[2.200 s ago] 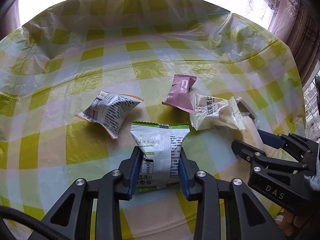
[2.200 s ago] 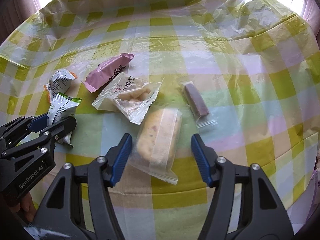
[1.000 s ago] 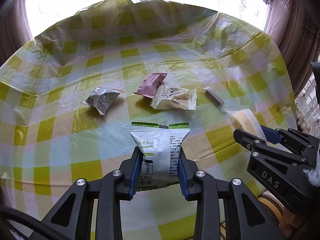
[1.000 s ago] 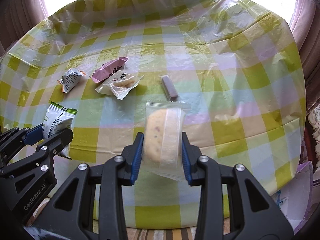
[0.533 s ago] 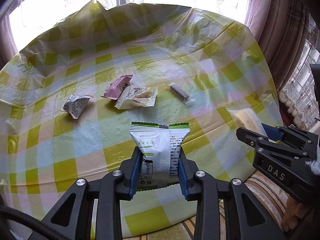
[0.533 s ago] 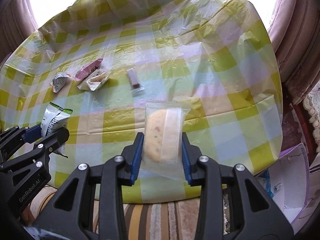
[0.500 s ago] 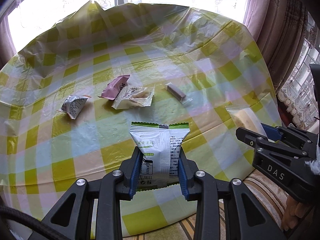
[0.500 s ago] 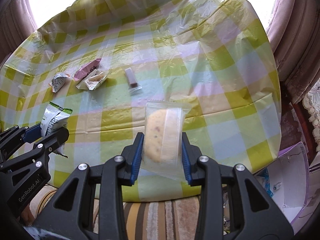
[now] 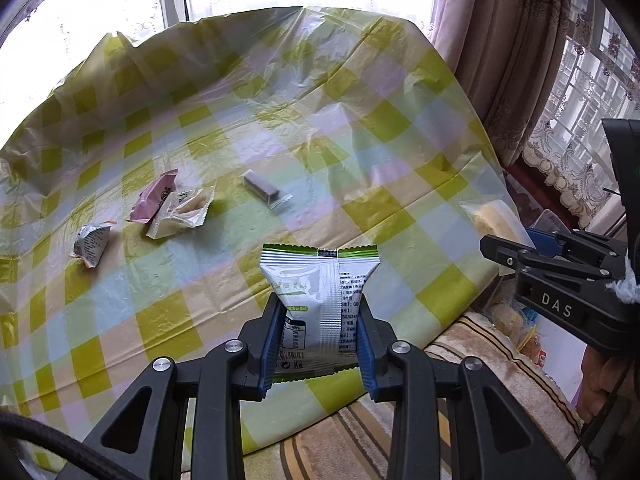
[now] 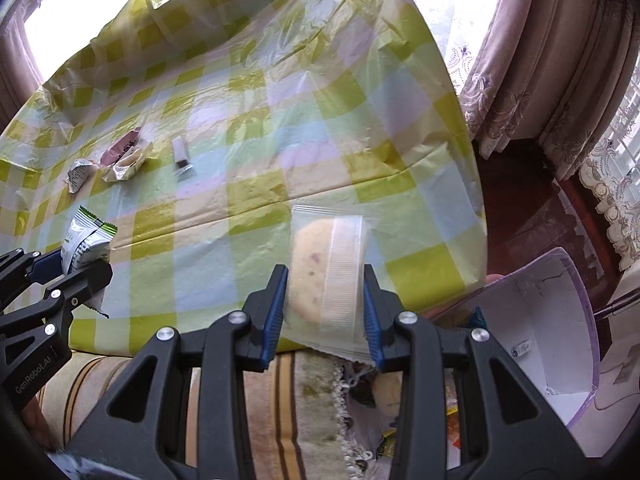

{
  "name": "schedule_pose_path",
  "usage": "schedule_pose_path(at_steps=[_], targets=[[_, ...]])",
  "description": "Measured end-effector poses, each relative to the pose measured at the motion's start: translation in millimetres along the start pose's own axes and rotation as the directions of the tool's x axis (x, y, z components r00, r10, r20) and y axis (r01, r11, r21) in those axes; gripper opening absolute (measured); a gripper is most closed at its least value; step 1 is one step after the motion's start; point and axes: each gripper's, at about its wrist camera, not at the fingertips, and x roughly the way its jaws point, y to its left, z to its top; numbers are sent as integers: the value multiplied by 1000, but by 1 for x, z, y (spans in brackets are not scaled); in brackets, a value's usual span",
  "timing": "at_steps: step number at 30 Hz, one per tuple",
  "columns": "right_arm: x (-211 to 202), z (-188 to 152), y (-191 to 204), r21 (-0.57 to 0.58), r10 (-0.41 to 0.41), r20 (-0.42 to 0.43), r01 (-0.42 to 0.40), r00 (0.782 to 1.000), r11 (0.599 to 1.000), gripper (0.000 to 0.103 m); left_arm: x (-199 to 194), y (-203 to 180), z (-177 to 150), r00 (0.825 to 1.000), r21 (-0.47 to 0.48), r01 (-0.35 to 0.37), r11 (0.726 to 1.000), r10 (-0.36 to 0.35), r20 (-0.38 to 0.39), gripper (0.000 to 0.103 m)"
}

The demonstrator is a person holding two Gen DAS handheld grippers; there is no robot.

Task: Organize snacks
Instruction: 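Carry both packs over the white box and open both grippers to drop them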

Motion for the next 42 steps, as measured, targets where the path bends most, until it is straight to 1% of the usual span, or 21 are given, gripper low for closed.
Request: schedule_pose_path(at_steps=[4, 7, 12, 15, 19, 22, 27, 30, 31, 33, 34, 35, 36, 38, 42], targets=[[-2, -7, -31, 45, -38, -9, 38, 999, 998, 39, 2, -22, 3, 999, 47, 41, 998, -40, -11, 35], [-5, -10, -54, 75, -62, -11, 63, 998, 995, 39, 5, -38, 5, 996, 74, 91, 993, -89, -27, 35], [-10, -16, -85, 118, -96, -12, 96, 995, 988, 39, 7, -69, 8, 987, 128, 156, 979, -150, -52, 35], [-12, -20, -100, 140, -112, -16, 113, 994, 984, 39, 8, -90, 7, 980, 173, 197, 965, -187, -72, 35], [-13, -28, -119, 167, -132, -28, 135, 991, 977, 39, 9, -115, 5, 954, 206, 295, 933, -275, -118, 35], [-12, -35, -134, 188, -153, -44, 158, 987, 969, 39, 7, -133, -1, 935, 240, 350, 906, -322, -149, 35], [-13, -44, -156, 216, -200, -75, 212, 977, 953, 39, 9, -161, -8, 911, 295, 408, 864, -360, -203, 35], [-14, -48, -164, 223, -222, -86, 236, 971, 946, 40, 7, -172, -13, 893, 315, 445, 838, -387, -231, 36], [-15, -49, -165, 226, -227, -89, 241, 970, 944, 40, 8, -174, -14, 885, 317, 460, 829, -398, -243, 36], [-16, -50, -168, 228, -238, -92, 253, 967, 940, 40, 9, -178, -16, 870, 318, 486, 814, -414, -268, 39], [-17, -50, -169, 230, -241, -91, 256, 966, 939, 40, 11, -180, -17, 869, 321, 487, 812, -413, -274, 41], [-18, -50, -170, 235, -244, -90, 259, 966, 937, 43, 11, -180, -18, 871, 325, 482, 814, -407, -274, 47], [-18, -49, -171, 242, -247, -89, 261, 965, 934, 54, 11, -180, -18, 873, 325, 480, 815, -405, -273, 51], [-20, -48, -174, 253, -255, -78, 267, 964, 930, 63, 11, -178, -17, 872, 321, 482, 816, -409, -270, 52], [-18, -45, -170, 245, -256, -74, 267, 964, 932, 63, 9, -175, -17, 873, 312, 479, 820, -408, -268, 53]])
